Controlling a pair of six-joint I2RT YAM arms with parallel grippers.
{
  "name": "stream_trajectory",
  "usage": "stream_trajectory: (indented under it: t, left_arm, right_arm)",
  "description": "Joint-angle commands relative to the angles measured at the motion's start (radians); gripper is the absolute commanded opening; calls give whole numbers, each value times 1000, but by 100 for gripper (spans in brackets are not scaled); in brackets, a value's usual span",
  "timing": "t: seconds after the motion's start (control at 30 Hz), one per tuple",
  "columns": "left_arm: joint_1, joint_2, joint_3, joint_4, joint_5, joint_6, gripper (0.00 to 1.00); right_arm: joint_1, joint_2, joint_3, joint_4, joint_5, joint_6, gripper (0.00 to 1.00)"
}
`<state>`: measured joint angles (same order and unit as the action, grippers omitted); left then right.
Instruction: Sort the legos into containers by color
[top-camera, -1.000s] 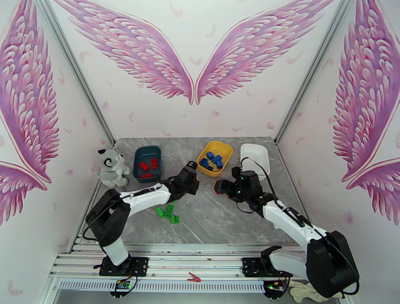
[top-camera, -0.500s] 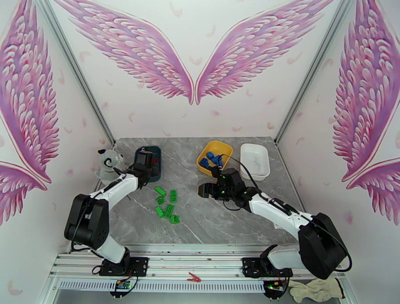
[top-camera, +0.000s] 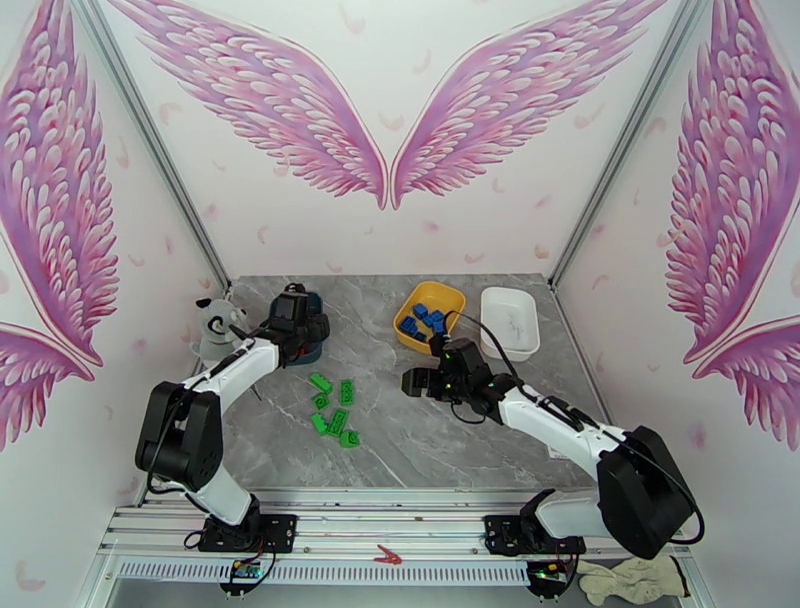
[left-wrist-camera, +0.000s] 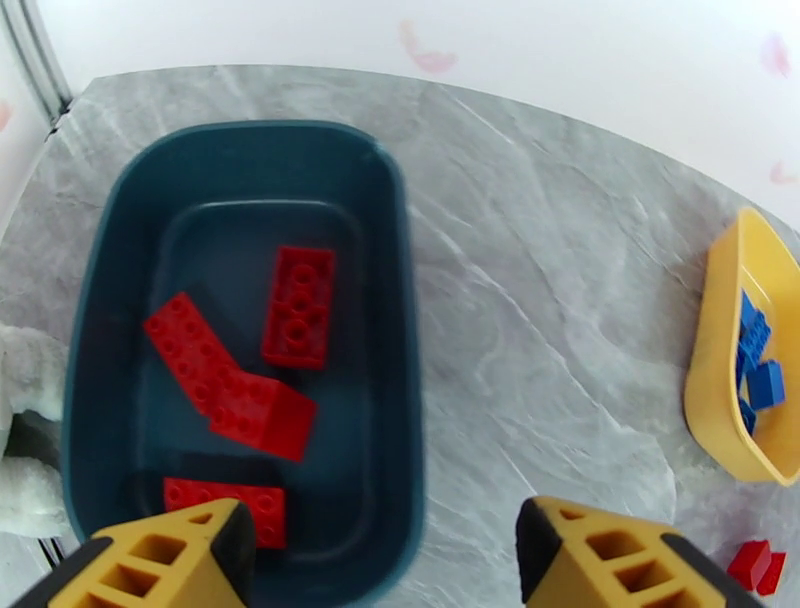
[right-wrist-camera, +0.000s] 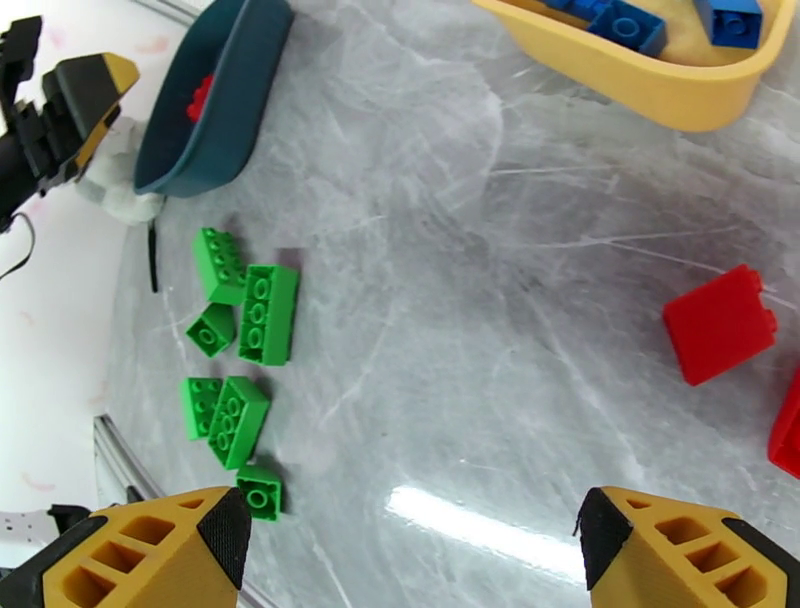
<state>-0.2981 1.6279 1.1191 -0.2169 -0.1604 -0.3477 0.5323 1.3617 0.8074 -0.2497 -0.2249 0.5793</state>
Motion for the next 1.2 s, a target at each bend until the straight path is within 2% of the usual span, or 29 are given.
stream_trajectory:
  t: [0.0,0.23,0.5,0.8,0.97,1.17]
  left_arm:
    - [-77,-66,-43,42,-18,-5,75]
    - [-285,-56,-113,159,-29,2,77]
    - [-473,46,-117,249,30,119,81]
    - [-570,214,-49,282,133,205,82]
    - [-614,321,50,247,113,238,82]
    - [-622,415,144,225,96,251,80]
  right_arm:
    - [-23,-42,18,-46,90,15,93]
    - [-137,-109,-39,-53,92,71,92]
    - [-262,-179,-110,-26,36,124,91]
    - [-358,-191,-161,1,-25,169,94]
    - [-390,-189,-180,21,-58,184,95]
    - [-416,-194,-195,33,-86,200,95]
